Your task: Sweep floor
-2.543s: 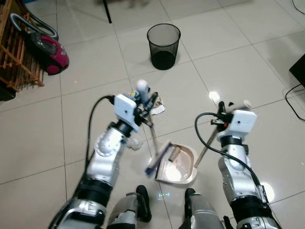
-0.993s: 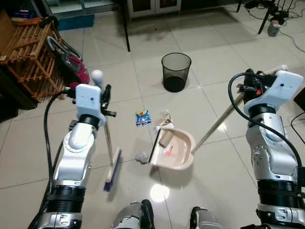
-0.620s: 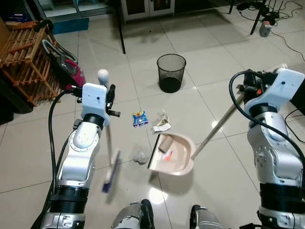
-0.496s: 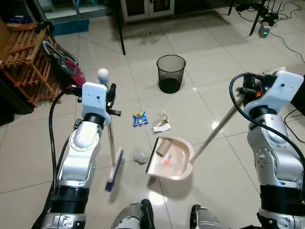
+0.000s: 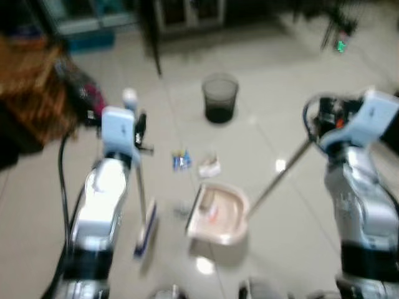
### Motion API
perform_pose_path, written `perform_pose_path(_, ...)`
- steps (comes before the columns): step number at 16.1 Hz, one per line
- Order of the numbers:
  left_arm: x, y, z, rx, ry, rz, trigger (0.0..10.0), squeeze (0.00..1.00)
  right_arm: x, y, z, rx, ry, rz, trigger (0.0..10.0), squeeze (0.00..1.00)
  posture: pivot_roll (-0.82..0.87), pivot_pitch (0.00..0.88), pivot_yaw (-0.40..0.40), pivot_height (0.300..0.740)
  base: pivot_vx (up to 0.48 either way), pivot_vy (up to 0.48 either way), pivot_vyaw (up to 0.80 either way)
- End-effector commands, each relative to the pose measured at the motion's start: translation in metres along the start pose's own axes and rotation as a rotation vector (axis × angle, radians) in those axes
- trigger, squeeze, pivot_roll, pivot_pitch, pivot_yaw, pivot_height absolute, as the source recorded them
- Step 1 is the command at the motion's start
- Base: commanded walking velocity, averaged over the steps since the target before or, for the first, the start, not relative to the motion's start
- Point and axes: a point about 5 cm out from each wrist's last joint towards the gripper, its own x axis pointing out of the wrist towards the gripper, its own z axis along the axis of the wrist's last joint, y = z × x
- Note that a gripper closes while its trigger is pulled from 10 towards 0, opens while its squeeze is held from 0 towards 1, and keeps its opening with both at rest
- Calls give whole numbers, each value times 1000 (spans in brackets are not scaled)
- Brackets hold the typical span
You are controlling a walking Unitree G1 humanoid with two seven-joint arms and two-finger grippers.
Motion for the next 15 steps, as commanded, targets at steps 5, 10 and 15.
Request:
perform_pose_path(5,0,2,8,12,-29,8,10000,0,-1,-5,16,58,-81,-36,10000,0,-130,120,90,740,383,0,-108)
perform_pose_path(10,0,6,8,17,-33,21,10000,0,0,-15,25,160,-140,-99,10000,0,-123,104,104,740,383,0,-599)
perform_pose_path(15,2,8,9,14,-36,34,10000,0,5,-22,31,254,-173,-140,10000,0,-117,86,110,740,384,0,0)
